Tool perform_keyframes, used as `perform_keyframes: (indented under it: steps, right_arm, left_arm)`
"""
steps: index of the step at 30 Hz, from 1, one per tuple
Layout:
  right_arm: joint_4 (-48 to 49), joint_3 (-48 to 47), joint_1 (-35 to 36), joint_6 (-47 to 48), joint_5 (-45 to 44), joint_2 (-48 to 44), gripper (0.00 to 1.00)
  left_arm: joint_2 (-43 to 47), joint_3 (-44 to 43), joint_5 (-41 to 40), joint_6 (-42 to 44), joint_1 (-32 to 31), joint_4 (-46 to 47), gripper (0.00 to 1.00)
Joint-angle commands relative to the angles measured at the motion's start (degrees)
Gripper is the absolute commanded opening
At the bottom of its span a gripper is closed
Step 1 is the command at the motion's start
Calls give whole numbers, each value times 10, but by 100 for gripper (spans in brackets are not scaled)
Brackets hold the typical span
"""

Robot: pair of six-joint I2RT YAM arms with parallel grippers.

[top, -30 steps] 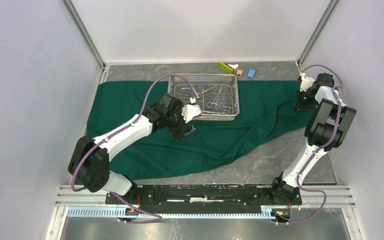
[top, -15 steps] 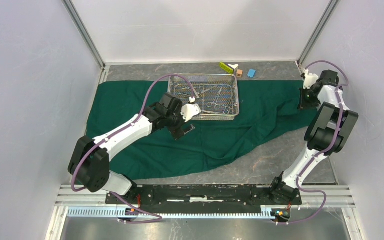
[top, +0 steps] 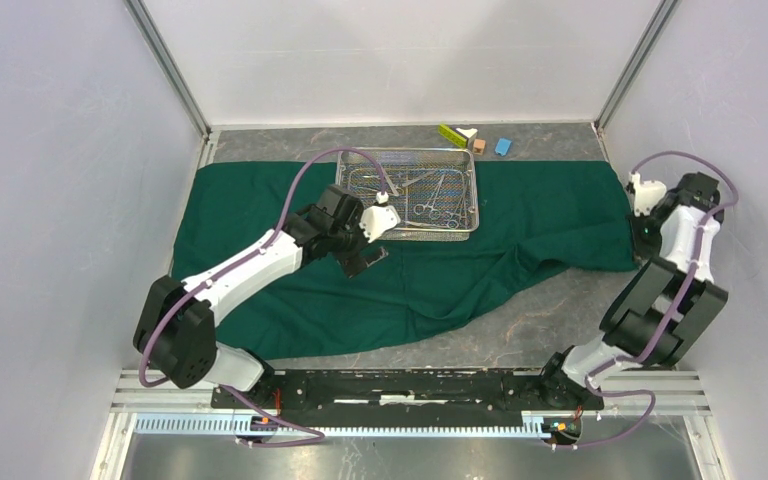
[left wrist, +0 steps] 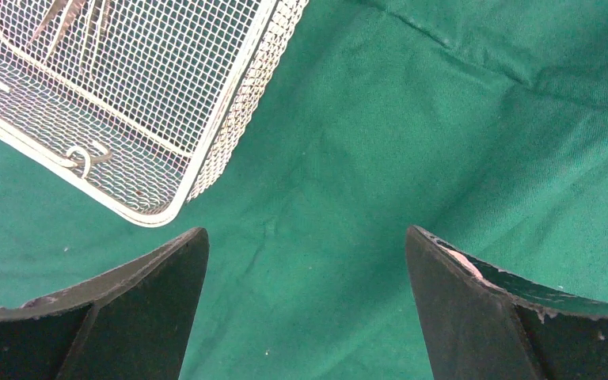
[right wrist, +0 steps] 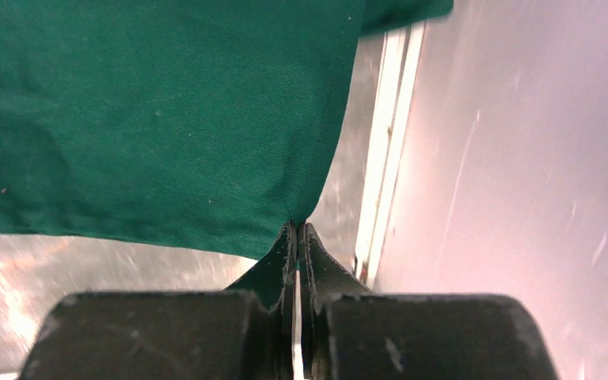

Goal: Open and lay out the surgical kit
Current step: Smooth out the surgical kit at the center of the board.

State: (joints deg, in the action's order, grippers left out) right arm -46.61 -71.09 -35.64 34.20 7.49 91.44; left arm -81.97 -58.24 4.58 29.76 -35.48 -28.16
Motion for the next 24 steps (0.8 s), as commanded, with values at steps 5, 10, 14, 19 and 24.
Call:
perform_keyframes:
  steps: [5,10,14,19,24]
  right_arm:
    - [-75,85,-57,171,-98,-127,0]
    - [-62,150,-92,249,-150,-182,0]
    - [-27,206,-120,312,-194,-219,0]
    - [-24,235,-169,391,-206,-242,0]
    - [-28,248,-204,454,-219,-249,0]
  left_arm:
    - [51,-19,14,13,-1,-24,100]
    - [81,-3,33,43,-1,-60,100]
    - [115,19,79,90,-2,-121,100]
    - [171,68,92,177,-3,-191,100]
    - [240,104,109,254,-3,-248,99]
